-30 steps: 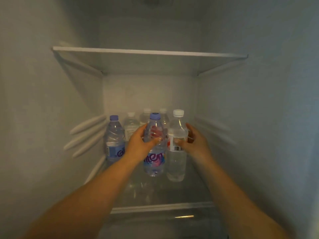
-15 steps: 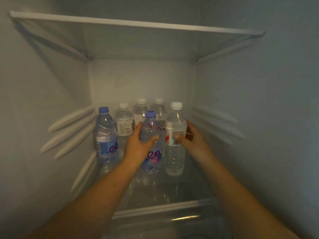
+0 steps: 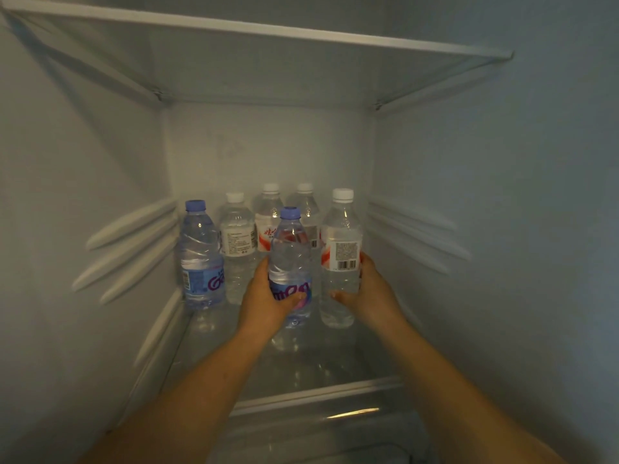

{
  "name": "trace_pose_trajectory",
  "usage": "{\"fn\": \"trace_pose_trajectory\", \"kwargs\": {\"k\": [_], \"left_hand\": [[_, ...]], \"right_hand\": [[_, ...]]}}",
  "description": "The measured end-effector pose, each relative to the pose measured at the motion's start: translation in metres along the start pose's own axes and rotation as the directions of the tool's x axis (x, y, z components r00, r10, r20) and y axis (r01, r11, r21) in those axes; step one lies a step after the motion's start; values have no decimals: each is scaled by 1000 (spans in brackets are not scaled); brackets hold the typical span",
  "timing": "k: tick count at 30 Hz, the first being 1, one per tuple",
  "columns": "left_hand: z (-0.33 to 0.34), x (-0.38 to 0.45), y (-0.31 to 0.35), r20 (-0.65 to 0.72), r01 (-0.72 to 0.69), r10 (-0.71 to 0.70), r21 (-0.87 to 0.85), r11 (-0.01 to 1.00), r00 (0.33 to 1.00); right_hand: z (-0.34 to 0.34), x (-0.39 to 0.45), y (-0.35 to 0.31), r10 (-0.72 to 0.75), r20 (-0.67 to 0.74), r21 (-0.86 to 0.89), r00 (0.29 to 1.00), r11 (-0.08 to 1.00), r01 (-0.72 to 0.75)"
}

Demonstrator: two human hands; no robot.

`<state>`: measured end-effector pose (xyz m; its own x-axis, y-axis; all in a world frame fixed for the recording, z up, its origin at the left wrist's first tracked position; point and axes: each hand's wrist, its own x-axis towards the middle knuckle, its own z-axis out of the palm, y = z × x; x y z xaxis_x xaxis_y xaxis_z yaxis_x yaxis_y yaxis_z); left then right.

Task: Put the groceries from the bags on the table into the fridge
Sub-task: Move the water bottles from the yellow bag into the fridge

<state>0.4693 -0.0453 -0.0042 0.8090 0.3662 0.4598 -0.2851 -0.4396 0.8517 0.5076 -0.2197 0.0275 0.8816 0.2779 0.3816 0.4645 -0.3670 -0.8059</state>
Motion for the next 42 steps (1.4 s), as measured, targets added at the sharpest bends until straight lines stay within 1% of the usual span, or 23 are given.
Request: {"fn": "trace_pose_trajectory", "kwargs": {"k": [4, 12, 17, 20, 26, 27, 29, 30, 32, 33, 34, 35, 37, 38, 39, 40, 42], "left_hand": [[2, 3, -3, -10, -15, 15, 15, 1000, 1000], [6, 14, -10, -17, -41, 42, 33, 999, 999], [9, 20, -22, -33, -63, 65, 71, 996, 997], [9, 22, -28, -43, -56, 60, 89, 994, 997], [10, 23, -25, -40, -56, 61, 121, 991, 997], [10, 23, -25, -42, -49, 54, 122, 991, 998], [10, 22, -25, -42, -42, 48, 124, 991, 998], [11, 21, -24, -45, -42, 47, 122, 992, 998], [10, 18, -21, -55, -37, 43, 110, 993, 998], [9, 16, -21, -59, -31, 37, 103, 994, 998], [8, 14, -20, -65, -21, 27, 98, 995, 998], [6, 11, -19, -73, -18, 25, 96, 995, 997], [-5, 4, -15, -89, -21, 30, 103, 994, 996], [-13, 0, -14, -97, -33, 43, 110, 993, 994], [-19, -4, -14, -110, -42, 54, 113, 993, 992], [-39, -11, -16, -163, -41, 59, 111, 993, 985], [-63, -18, -22, -231, -42, 64, 98, 994, 971]], "right_hand": [[-2, 14, 7, 31, -6, -21, 999, 999, -32], [5, 60, 35, 44, -39, 22, 998, 999, -43], [15, 94, 55, 21, -31, 48, 999, 999, -19], [21, 107, 67, -24, -29, 46, 999, 999, 25], [22, 110, 75, -76, 17, 100, 997, 992, 74], [18, 101, 64, -72, 17, 100, 997, 993, 70], [12, 82, 47, -74, -22, 98, 997, 992, 75], [10, 72, 38, -93, -70, 100, 993, 990, 100], [10, 51, 21, -169, -225, 60, 960, 981, 186], [14, 42, 14, -191, -261, 47, 946, 977, 210], [18, 34, 8, -191, -240, 54, 952, 976, 210], [24, 29, 3, -165, -165, 74, 972, 981, 179], [41, 22, -7, -61, 51, 144, 997, 988, 53], [50, 19, -12, -18, 149, 193, 989, 981, -11], [57, 14, -17, -14, 229, 243, 973, 969, -44], [74, 9, -33, -37, 316, 286, 948, 957, -58], [98, 3, -50, -57, 396, 330, 916, 940, -84]]}}
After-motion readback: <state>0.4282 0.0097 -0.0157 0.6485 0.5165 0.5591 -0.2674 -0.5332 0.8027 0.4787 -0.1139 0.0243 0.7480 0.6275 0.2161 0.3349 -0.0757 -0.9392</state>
